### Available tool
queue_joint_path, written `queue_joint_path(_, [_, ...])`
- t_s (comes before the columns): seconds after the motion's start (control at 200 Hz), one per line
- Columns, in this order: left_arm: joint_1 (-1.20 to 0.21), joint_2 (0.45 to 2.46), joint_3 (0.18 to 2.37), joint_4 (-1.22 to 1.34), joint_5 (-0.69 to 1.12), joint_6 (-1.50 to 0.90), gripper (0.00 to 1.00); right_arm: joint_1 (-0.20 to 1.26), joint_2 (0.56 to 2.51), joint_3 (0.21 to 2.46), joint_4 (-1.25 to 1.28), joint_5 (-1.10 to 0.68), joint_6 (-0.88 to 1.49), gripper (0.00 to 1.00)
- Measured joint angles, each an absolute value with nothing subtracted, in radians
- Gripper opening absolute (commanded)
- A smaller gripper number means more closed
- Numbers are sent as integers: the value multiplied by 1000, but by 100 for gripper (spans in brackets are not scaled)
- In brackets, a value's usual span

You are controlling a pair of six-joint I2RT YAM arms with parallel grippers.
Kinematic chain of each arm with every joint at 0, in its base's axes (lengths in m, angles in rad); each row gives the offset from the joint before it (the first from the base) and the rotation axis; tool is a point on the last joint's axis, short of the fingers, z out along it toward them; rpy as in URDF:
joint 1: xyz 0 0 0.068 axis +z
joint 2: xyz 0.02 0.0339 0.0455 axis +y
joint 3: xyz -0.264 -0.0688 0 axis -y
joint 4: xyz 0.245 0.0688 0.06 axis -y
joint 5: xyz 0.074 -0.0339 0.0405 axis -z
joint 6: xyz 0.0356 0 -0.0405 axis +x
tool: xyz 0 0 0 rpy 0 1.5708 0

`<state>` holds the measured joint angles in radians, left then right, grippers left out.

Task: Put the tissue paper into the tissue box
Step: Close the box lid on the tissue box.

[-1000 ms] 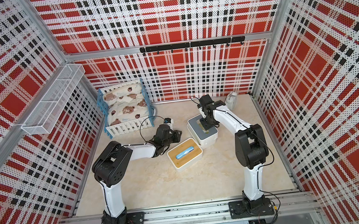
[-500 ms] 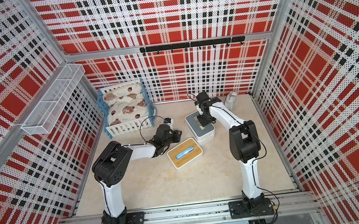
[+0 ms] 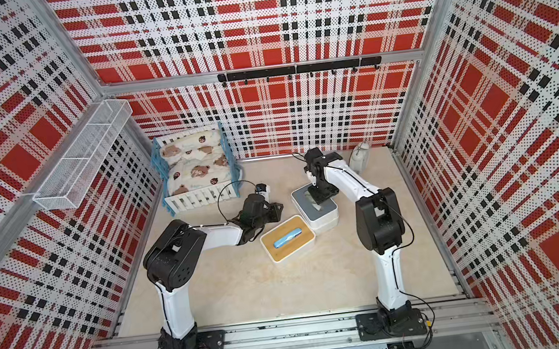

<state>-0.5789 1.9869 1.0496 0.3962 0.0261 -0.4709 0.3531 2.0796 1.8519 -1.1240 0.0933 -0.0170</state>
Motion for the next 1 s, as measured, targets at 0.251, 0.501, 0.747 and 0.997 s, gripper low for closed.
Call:
queue_joint_path(0.251, [-579,1987,1050,396,26,-471,32,353,2119,1894,-1157,112,-5,6])
queue_joint_path(0.501, [-584,1987,1050,396,26,-471,32,353,2055,1738,-989,128,6,5])
queue_joint_path(0.747, [-586,1987,1052,396,27,-470,32,359,1987,1584,-730,197,33,3])
queue_joint_path(0.997, [-574,2018,1147,394,35,-457,29,366,1960,1467,-490,274,52,1])
